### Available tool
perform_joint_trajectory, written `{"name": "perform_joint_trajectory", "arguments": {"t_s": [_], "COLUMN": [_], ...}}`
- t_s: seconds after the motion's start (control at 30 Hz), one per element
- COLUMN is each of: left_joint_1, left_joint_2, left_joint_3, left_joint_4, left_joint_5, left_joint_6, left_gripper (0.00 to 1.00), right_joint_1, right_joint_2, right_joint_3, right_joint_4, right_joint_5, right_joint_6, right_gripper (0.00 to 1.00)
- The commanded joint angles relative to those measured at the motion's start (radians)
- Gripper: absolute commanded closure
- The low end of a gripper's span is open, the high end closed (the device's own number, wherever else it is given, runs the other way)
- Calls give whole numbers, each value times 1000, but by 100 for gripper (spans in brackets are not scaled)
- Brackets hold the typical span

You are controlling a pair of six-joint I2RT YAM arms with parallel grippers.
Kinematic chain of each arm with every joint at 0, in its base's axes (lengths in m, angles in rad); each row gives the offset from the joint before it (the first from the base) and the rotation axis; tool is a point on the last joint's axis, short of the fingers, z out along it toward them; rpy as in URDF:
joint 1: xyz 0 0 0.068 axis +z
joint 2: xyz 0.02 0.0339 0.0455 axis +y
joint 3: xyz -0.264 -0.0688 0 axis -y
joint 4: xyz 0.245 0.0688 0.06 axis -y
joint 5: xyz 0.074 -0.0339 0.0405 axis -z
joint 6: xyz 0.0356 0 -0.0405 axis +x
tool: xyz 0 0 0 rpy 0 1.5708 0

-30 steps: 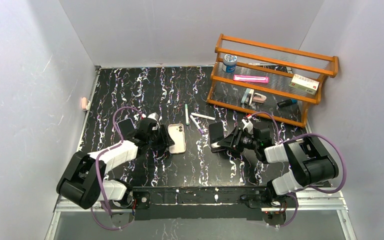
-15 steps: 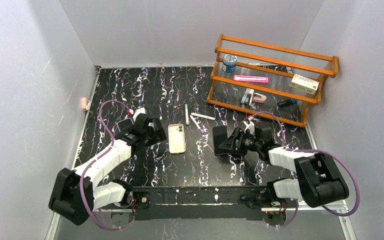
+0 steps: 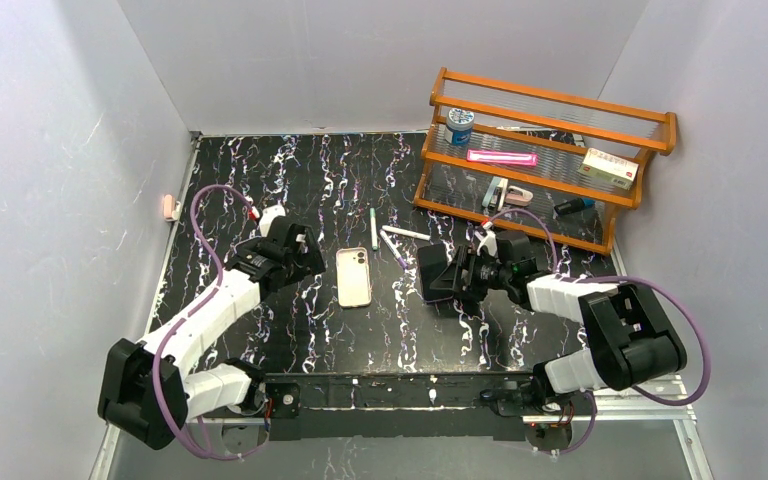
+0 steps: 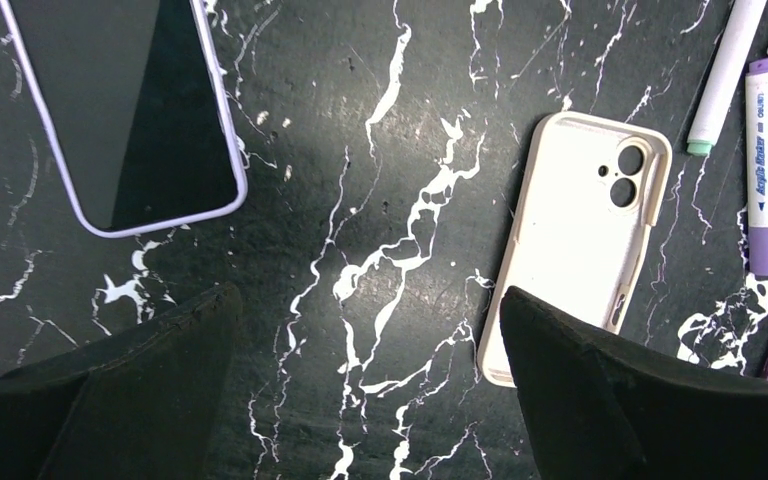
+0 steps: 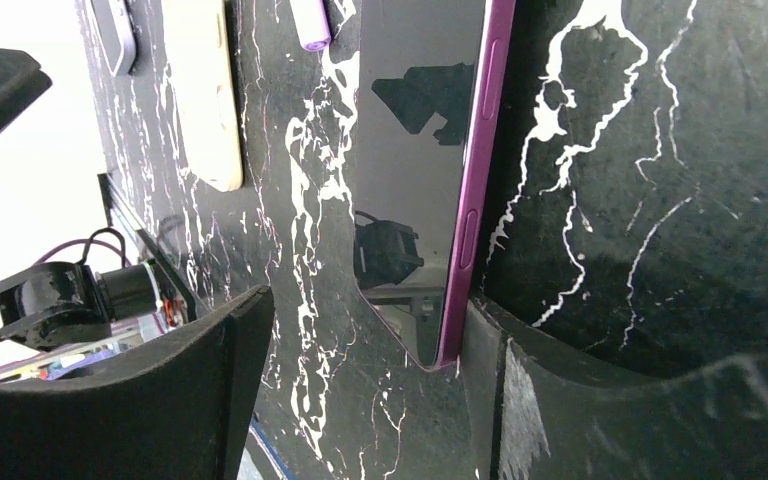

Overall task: Take the phone out of the phone case
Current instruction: Place the phone case at the center of the board.

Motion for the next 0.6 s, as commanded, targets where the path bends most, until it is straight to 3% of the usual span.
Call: {"name": "perform_joint_trajectory", "arguments": {"t_s": [0.0,0.57], "left_joint_1": [8,11], "left_joint_2": [-23,-101], "left_joint_3": [50,72], "left_joint_4": [-72,-110], "left_joint_5": [-93,-171], "left_joint_6": [27,55], "left_gripper": [2,2], "right_joint_1": [21,148], "right_joint_2": [19,42], "right_joint_3": [59,162], "right_joint_4": [-101,-338], "right_joint_5": [83,284], "right_joint_6": [-70,-113], "right_gripper": [25,17]}}
